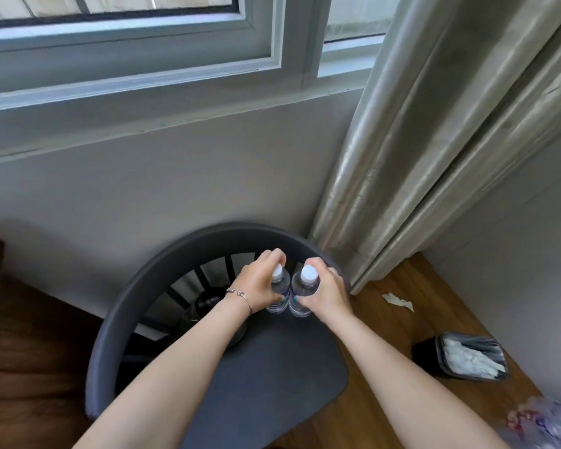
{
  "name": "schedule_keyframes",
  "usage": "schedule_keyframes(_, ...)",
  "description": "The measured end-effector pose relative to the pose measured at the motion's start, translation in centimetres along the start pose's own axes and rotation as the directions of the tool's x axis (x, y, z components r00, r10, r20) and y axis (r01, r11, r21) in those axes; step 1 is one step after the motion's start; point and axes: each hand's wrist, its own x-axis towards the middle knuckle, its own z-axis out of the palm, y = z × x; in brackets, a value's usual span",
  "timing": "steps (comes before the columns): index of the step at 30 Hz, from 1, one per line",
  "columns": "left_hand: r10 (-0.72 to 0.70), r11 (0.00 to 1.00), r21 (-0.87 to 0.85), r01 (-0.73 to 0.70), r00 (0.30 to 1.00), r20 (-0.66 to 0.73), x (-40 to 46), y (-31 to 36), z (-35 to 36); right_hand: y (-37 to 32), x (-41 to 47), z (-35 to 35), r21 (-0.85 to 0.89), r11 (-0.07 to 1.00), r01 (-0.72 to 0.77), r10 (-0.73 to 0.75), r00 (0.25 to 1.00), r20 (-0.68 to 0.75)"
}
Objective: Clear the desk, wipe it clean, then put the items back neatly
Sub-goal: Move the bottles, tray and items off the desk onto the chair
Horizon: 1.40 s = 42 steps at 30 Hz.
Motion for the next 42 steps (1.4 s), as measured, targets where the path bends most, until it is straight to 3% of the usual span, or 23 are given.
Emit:
schedule_keyframes(16,-0.05,0.997,0.066,0.05,0.999,0.006,2.4,-3.4,5.3,4.7,2.9,5.1,-0.005,1.0,0.028,-0.028,0.997,0.066)
schedule_keyframes(30,-0.054,0.998,-0.026,0.054,0.999,-0.006,2.4,-6.8,7.0,5.5,3.6,7.9,0.087,0.996,0.025,-0.027,0.999,0.025)
schedule_keyframes(33,-0.093,0.994,-0.064,0.091,0.995,-0.023,1.8,-7.6,7.7,4.9,3.5,8.0,0.001,0.999,0.044,-0.044,0.994,0.097)
schedule_keyframes(37,-0.107,0.994,-0.044,0.105,0.993,-0.045,1.5,-8.0,8.1,4.1,3.5,7.9,-0.325,0.94,0.105,-0.093,0.994,0.054)
schedule_keyframes(42,-0.122,0.99,0.068,0.124,0.992,-0.03,1.1,-8.0,8.1,3.4,2.9,8.4,-0.316,0.946,0.073,-0.058,0.997,0.057)
